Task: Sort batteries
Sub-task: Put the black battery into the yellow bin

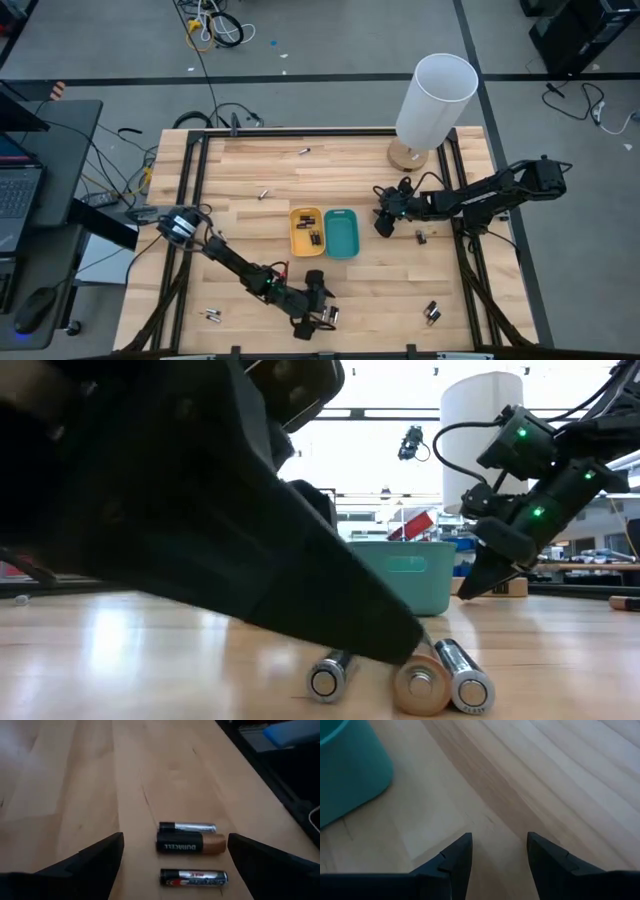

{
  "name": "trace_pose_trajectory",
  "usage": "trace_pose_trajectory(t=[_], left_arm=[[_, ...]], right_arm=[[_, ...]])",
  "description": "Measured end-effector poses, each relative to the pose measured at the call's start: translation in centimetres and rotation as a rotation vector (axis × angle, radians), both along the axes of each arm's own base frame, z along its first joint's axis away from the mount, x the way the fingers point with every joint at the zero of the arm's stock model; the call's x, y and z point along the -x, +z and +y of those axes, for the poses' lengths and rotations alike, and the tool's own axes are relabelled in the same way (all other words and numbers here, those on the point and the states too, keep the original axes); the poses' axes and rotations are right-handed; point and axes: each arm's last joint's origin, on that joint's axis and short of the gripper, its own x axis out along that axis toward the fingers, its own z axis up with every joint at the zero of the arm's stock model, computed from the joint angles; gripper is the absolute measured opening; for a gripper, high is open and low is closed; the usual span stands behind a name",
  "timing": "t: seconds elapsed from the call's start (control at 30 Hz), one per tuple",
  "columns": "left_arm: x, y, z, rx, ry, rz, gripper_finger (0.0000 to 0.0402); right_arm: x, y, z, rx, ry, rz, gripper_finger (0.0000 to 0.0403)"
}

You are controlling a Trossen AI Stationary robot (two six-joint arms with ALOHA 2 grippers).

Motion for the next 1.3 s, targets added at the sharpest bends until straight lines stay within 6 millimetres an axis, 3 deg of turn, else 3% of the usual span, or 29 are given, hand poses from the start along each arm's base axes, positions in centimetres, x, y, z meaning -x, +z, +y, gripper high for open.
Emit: trace_pose_trajectory(t=[0.3,0.7,1.07,1.3], left_arm=[[0.0,-0.7,0.1,-0.062,-0.012,0.001,0.0368],[-0.2,-0.2,-0.3,0.069,0.013,-0.031,0.0364],[0.1,-0.4,-0.3,0.023,0.074,-0.021,0.0364],[-0.2,-1.8,-1.0,0.011,0.029,-0.025,0.0364]], right_arm=[[0.1,-0.1,0.0,-0.008,-0.004,0.007,0.0176],[0.1,-0.1,0.1,-0.037,-0.011,-0.003,0.0175],[0.0,-0.1,0.1,-0.039,-0.009,-0.004,0.0175],[0.1,-0.1,0.1,-0.041,-0.008,-0.002,0.0175]])
